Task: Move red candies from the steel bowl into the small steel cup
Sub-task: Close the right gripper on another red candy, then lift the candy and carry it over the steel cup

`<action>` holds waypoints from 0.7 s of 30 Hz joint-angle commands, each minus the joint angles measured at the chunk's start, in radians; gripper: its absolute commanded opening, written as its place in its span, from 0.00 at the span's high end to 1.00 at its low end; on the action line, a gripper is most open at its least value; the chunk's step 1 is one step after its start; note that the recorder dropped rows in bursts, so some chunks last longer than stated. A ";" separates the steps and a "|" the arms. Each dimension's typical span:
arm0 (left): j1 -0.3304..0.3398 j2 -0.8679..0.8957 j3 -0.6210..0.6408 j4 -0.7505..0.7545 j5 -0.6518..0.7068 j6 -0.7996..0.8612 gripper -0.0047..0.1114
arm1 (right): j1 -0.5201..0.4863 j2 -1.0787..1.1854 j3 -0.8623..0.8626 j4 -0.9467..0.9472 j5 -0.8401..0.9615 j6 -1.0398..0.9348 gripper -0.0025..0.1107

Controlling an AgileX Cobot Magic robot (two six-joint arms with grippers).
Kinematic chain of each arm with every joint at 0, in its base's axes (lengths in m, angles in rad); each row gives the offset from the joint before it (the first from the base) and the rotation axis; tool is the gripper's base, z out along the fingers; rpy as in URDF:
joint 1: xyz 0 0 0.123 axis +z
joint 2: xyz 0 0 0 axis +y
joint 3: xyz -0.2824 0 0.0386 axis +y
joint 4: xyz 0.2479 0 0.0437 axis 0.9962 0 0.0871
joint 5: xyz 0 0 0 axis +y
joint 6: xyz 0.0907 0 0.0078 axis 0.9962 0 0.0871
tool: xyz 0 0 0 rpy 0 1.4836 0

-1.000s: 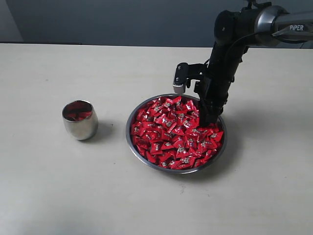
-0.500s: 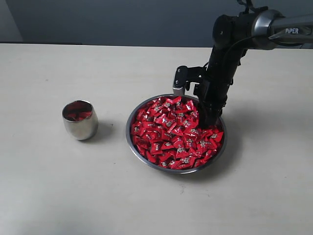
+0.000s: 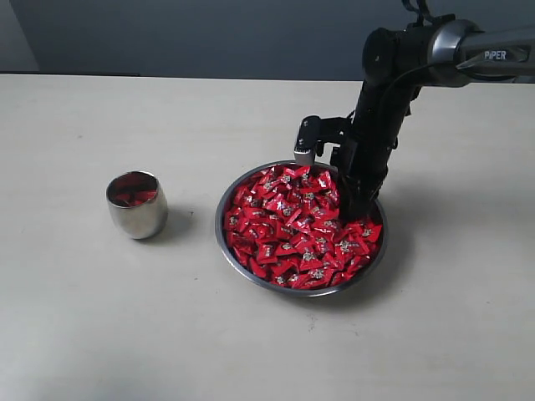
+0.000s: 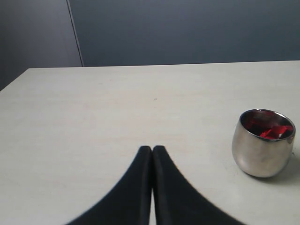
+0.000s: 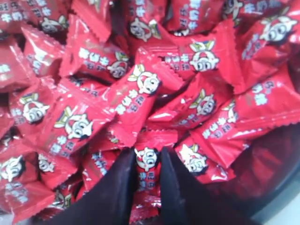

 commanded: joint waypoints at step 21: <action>0.001 -0.004 0.004 0.001 -0.002 -0.003 0.96 | -0.001 -0.164 0.000 0.096 -0.006 0.040 0.99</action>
